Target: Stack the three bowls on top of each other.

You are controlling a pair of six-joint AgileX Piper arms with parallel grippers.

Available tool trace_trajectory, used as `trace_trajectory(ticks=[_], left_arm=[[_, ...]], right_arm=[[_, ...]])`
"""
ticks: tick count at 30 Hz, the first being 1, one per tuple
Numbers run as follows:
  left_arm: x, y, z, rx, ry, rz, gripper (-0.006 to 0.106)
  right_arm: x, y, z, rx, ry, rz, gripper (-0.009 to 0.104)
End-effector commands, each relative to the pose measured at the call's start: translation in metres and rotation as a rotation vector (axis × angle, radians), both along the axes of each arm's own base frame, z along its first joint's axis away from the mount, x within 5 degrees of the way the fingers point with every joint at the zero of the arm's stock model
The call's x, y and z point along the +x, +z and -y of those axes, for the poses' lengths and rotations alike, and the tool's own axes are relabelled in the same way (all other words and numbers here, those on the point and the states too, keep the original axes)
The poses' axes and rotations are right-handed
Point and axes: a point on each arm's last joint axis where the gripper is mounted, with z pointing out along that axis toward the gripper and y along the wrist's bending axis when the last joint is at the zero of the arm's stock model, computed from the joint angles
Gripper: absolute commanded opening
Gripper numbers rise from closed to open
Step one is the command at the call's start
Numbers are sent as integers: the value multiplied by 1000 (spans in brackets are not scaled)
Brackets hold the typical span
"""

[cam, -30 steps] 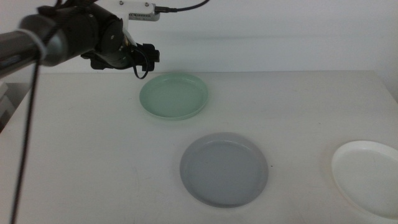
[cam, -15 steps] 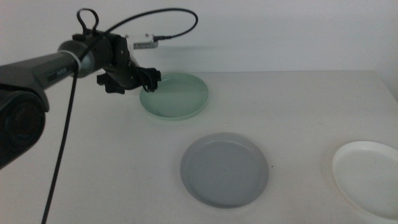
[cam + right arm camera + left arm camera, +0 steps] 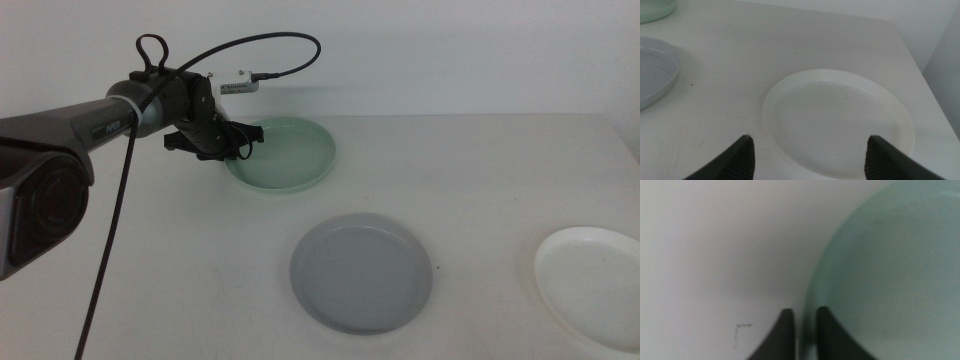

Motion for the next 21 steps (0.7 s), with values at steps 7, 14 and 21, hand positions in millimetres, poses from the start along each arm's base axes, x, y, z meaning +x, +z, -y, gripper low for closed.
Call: trace_trajectory(ticks=[7, 14, 21], left_arm=[[-18, 120, -7, -13, 0, 203, 0], [-95, 187, 8, -28, -67, 223, 0], [-175, 166, 45, -114, -173, 234, 0]], right_arm=[[0, 9, 2, -14, -20, 103, 56], [0, 9, 2, -14, -20, 103, 56], [0, 9, 2, -14, -20, 103, 56]])
